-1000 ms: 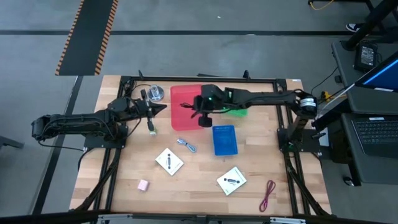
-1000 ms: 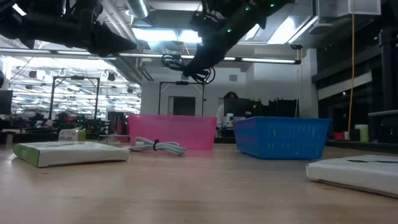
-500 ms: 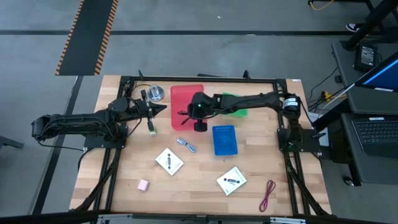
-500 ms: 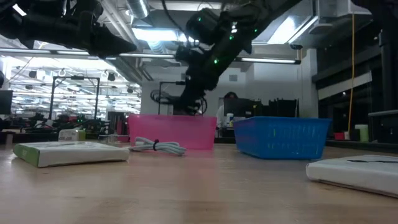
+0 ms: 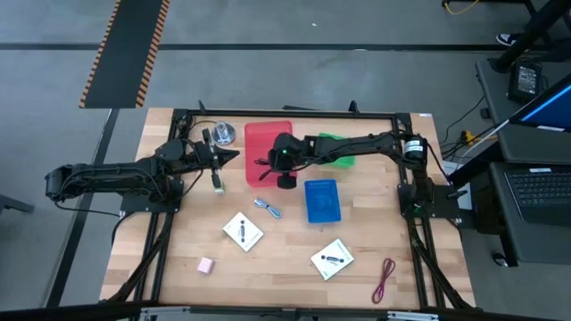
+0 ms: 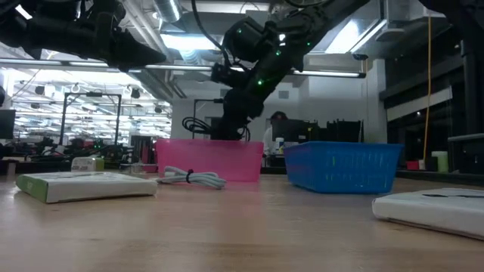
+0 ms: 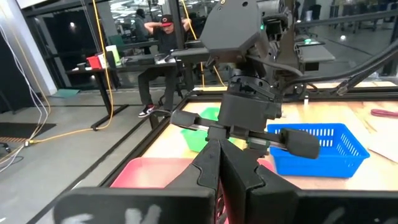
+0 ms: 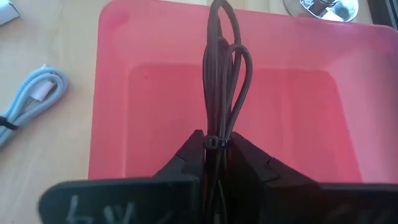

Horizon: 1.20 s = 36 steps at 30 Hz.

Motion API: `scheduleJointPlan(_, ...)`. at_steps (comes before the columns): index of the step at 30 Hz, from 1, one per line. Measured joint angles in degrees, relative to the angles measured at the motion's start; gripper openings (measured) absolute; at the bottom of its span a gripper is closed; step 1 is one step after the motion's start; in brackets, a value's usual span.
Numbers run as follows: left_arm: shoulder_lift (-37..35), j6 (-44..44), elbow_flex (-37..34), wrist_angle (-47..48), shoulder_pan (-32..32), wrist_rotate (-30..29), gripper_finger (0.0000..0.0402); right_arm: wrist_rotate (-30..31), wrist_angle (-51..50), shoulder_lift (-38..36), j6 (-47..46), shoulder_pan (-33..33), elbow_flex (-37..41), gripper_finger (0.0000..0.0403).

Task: Pick and place items into bin
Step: Put the black charger cable into the pink bin, then put the green charger adapter into the blue bin

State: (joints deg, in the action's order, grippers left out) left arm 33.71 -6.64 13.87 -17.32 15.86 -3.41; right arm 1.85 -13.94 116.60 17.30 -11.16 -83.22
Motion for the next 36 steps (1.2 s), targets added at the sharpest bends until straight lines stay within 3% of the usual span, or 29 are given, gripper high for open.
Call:
scheduleJointPlan(15,-0.02,0.01,0.0,0.37,0.0,0.01,0.0004,0.02,-1.76,0.0,-1.64,0.02,-1.33,0.0069)
scheduleJointPlan(25,-0.02,0.01,0.0,4.09,0.0,0.01,0.0004,-0.5,-15.6,-0.13,-0.29,1.93,-12.56,0.0005)
scheduleJointPlan(29,-0.02,0.69,0.0,6.94,0.0,0.01,0.0004,-0.46,-20.56,-0.46,-0.11,3.85,-16.67,0.0007)
scheduleJointPlan(36,-0.02,6.65,0.0,10.97,0.0,0.53,0.0004,-0.5,-21.31,-4.88,-1.51,6.46,-14.63,0.0001)
